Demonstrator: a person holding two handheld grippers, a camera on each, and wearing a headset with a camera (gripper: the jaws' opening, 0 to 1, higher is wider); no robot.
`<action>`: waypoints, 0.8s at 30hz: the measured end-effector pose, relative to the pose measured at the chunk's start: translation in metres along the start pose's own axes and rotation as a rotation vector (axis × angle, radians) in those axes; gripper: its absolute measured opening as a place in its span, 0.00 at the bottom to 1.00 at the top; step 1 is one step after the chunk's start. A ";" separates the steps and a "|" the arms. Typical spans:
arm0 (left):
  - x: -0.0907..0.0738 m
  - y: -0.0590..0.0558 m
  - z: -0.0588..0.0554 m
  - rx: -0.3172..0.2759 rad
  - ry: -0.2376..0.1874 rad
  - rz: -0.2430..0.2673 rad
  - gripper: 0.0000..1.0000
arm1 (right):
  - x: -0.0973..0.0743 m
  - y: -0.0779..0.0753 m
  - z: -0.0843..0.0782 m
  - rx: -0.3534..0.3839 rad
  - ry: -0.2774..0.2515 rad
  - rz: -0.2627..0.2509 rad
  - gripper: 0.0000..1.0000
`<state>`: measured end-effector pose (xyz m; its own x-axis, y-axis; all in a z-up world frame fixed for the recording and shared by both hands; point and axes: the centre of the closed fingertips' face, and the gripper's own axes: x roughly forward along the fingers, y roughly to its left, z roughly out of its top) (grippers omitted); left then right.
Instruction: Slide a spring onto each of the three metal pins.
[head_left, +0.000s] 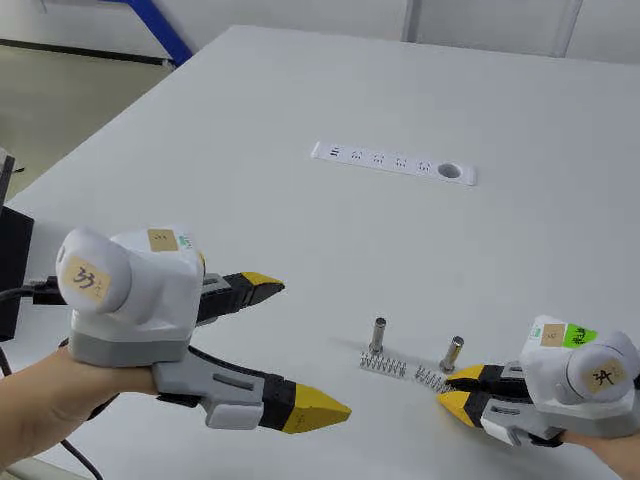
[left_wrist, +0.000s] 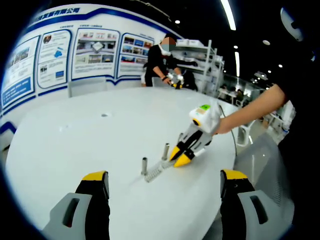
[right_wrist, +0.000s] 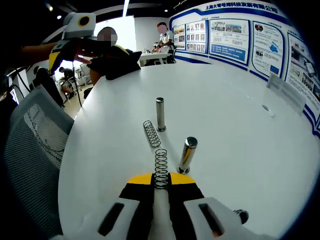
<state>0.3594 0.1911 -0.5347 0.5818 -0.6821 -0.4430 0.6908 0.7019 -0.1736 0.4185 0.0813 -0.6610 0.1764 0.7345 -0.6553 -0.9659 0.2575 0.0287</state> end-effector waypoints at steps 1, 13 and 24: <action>0.000 -0.001 0.000 0.000 0.000 -0.001 0.94 | 0.000 0.000 0.000 -0.001 0.003 0.003 0.12; 0.006 -0.014 0.001 0.013 0.007 -0.035 0.93 | -0.010 0.009 0.001 -0.037 0.045 0.032 0.11; 0.018 -0.025 0.010 0.076 0.008 -0.074 0.90 | -0.053 0.009 0.037 -0.121 -0.012 0.037 0.11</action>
<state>0.3569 0.1597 -0.5299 0.5251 -0.7294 -0.4384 0.7623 0.6322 -0.1388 0.4080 0.0682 -0.5983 0.1413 0.7500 -0.6461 -0.9875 0.1525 -0.0390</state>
